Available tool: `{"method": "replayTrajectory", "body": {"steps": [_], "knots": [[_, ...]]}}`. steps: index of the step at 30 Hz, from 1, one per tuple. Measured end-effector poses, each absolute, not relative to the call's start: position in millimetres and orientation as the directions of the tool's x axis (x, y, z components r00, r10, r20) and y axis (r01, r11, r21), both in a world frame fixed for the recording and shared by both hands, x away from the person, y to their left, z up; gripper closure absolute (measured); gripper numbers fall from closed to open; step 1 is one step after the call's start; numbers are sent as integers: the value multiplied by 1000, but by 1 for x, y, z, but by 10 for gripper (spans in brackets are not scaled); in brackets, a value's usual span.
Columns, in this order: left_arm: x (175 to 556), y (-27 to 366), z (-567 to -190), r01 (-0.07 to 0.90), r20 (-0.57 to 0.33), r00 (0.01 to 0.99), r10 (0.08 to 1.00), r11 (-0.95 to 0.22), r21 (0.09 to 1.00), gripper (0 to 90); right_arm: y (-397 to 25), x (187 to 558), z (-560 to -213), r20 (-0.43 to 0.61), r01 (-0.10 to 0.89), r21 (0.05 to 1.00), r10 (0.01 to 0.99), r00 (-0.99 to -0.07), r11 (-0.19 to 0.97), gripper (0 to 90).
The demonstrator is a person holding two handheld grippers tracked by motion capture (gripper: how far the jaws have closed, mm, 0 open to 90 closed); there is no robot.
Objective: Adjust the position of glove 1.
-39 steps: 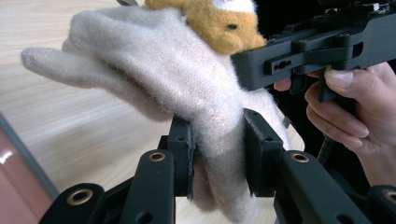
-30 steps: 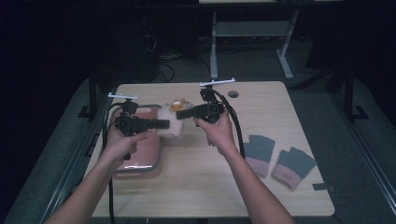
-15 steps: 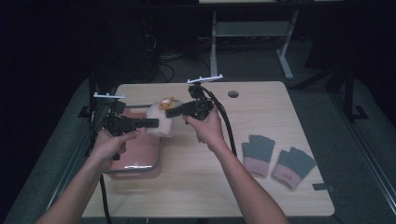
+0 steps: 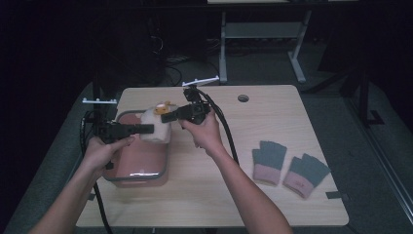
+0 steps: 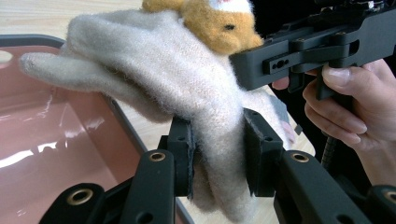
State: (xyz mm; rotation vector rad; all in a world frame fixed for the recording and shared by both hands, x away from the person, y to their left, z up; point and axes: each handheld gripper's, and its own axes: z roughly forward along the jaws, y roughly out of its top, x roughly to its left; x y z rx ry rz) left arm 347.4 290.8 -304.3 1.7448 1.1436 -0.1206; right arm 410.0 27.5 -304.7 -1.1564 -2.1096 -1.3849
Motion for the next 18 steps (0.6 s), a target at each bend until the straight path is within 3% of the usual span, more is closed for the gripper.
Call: {"method": "replayTrajectory", "body": {"steps": [18], "knots": [[340,316,-309,745,-547,514,661,-26,667,676,56,413,-312,683,789,575,404,-608,216,835]]}}
